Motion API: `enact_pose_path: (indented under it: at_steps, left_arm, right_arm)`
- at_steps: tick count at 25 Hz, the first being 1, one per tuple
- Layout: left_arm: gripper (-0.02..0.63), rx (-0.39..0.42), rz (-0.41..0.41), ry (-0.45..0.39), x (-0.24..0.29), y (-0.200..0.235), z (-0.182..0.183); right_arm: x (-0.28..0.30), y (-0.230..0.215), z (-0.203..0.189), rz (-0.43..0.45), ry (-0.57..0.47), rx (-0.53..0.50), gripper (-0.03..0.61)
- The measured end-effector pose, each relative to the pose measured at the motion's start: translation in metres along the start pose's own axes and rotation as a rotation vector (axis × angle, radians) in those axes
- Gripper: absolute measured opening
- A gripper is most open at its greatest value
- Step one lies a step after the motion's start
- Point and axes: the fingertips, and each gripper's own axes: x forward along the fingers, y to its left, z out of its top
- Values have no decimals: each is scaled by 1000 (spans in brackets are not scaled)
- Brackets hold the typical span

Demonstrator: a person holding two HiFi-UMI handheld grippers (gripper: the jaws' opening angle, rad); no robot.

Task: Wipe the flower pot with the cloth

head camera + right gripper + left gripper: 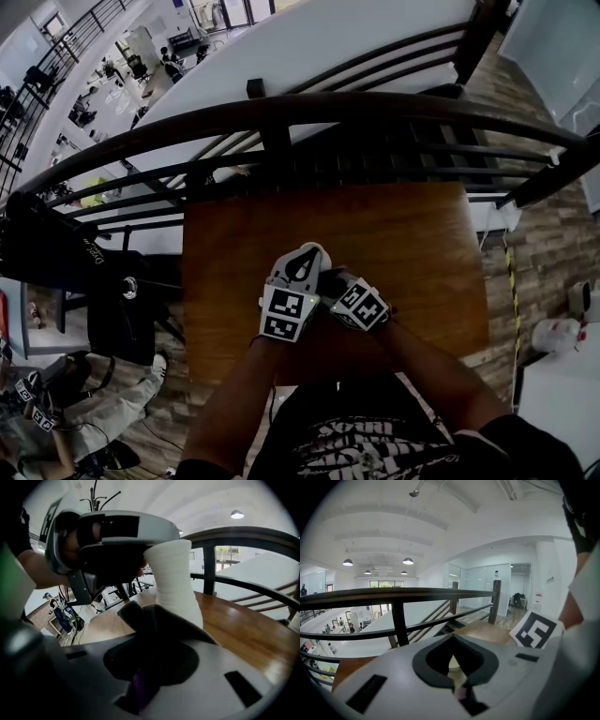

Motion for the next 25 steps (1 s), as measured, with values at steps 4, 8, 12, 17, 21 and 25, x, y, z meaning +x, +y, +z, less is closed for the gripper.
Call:
enact_pose_path:
  at_steps: [4, 8, 12, 17, 21, 25]
  left_arm:
    - [-2, 6, -13, 3, 1, -4, -1]
    - [-3, 11, -18, 5, 2, -6, 0]
    - [-3, 2, -23, 5, -1, -7, 2]
    - [-2, -10, -24, 2, -9, 0, -5]
    - [-3, -17, -24, 8, -9, 2, -6]
    - [-2, -7, -23, 9, -7, 0, -5]
  right_arm:
    - [-12, -15, -5, -34, 13, -20, 60]
    - [-21, -39, -8, -79, 8, -8, 60]
    - [-26, -54, -3, -104, 1, 2, 60]
    - [-22, -63, 6, -152, -13, 21, 60]
    - [-18, -61, 2, -135, -3, 36, 60]
    - [-17, -36, -3, -77, -10, 37, 60]
